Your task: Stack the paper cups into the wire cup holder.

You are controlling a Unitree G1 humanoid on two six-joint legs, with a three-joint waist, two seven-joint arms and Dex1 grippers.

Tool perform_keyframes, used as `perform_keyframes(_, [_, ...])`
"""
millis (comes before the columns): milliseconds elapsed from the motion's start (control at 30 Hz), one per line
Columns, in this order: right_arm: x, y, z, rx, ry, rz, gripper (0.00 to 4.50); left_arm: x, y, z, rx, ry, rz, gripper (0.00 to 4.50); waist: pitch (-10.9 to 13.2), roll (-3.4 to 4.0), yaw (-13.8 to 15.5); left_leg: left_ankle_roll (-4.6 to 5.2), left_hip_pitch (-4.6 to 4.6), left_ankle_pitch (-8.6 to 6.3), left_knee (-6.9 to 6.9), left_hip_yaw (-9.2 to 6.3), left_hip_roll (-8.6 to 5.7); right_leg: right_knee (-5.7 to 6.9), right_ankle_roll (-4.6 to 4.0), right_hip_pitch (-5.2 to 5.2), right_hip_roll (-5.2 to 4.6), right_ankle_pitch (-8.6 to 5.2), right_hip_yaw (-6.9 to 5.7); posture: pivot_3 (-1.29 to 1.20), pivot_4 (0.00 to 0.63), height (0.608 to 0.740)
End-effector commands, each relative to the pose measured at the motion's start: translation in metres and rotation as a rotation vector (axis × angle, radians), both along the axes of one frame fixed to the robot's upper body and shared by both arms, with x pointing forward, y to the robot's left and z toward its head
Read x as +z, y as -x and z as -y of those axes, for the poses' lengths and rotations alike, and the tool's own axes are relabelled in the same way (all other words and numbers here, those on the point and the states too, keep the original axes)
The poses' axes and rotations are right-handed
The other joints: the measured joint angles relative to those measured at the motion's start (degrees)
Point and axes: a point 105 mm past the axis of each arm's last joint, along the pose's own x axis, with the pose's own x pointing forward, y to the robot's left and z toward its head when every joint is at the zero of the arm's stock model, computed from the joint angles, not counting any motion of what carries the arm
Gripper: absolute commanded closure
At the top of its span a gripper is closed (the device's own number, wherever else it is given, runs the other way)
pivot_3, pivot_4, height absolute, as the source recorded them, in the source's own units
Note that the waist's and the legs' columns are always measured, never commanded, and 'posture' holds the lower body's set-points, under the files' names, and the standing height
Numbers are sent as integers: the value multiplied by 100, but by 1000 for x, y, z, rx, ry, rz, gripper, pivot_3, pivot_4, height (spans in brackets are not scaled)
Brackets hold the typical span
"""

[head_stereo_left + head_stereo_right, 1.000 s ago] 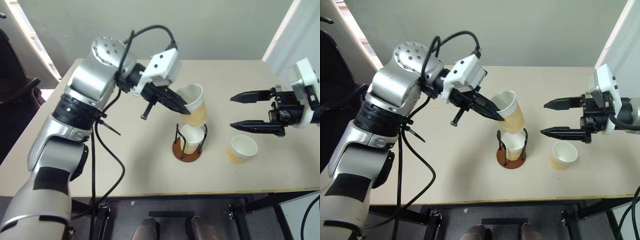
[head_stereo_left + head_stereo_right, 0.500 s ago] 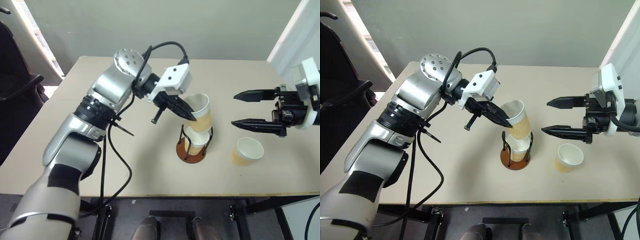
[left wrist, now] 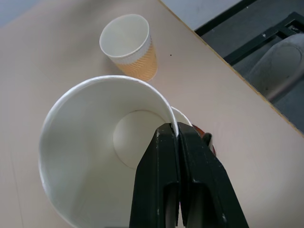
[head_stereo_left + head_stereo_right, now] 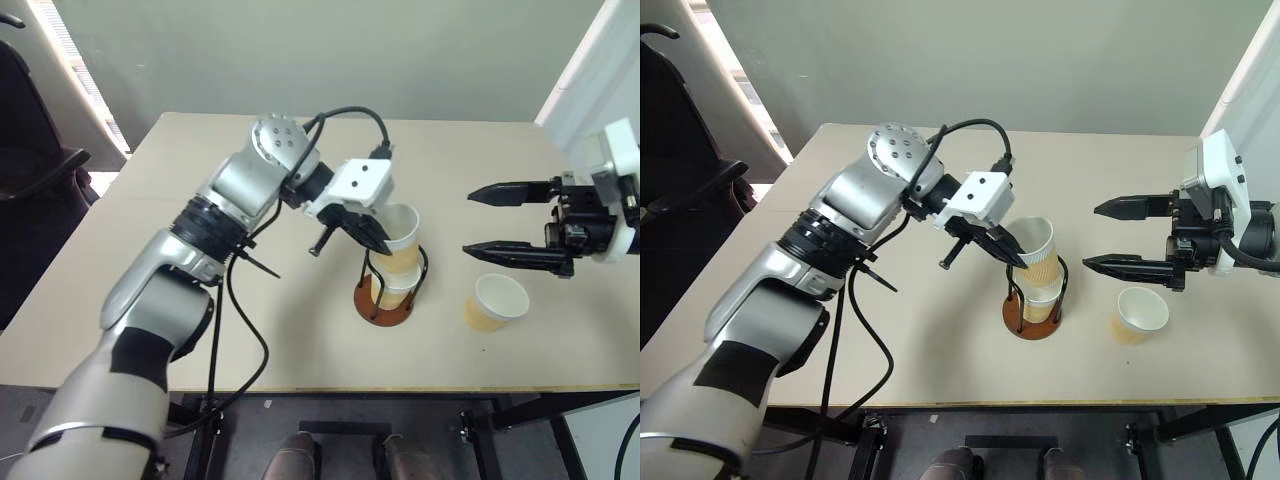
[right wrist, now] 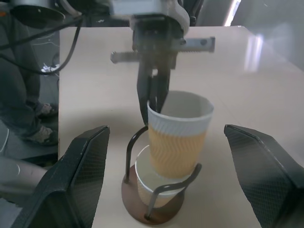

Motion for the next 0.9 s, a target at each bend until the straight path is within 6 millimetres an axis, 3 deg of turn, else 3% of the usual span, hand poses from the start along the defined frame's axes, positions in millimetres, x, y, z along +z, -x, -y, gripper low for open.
perform_keyframes(33, [12, 7, 2, -7, 7, 60, 488, 9, 5, 1, -51, 1, 29, 4470, 0, 0, -3, 1, 0, -1, -1, 3, 0, 0, 0, -1, 0, 0, 2, 0, 150, 740])
perform_keyframes(133, [12, 7, 3, -10, 12, 61, 488, 8, 6, 3, -60, -4, 31, 4470, 0, 0, -1, 2, 0, -1, -4, 5, 0, 0, 1, -2, 1, 0, 2, 0, 150, 740])
perform_keyframes(233, [12, 7, 4, -13, 18, 60, 488, 5, 6, 3, -66, -25, 42, 3853, 0, 0, 0, 2, 0, -1, -2, 6, 0, -1, 2, -1, 0, 0, 3, 0, 150, 740])
perform_keyframes(600, [12, 5, 9, -45, 63, 51, 488, 15, 9, 1, -80, -9, 53, 18, 0, 0, 3, 7, 0, -4, 0, 8, 0, -2, 4, -1, 0, 1, 5, 0, 150, 740])
perform_keyframes(733, [-3, -1, 13, -123, 142, -11, 488, 40, 2, -3, 11, 145, -36, 18, 0, 1, 7, 8, -1, -5, 0, 9, -1, -3, 5, -1, -2, 1, 6, 0, 150, 740])
perform_keyframes(900, [-21, -5, 11, -187, 164, -62, 488, 53, -15, -48, 215, 273, -189, 18, -1, 7, -46, 7, 2, -4, -4, 13, 1, 2, 6, -6, 3, 0, 11, 0, 150, 740])
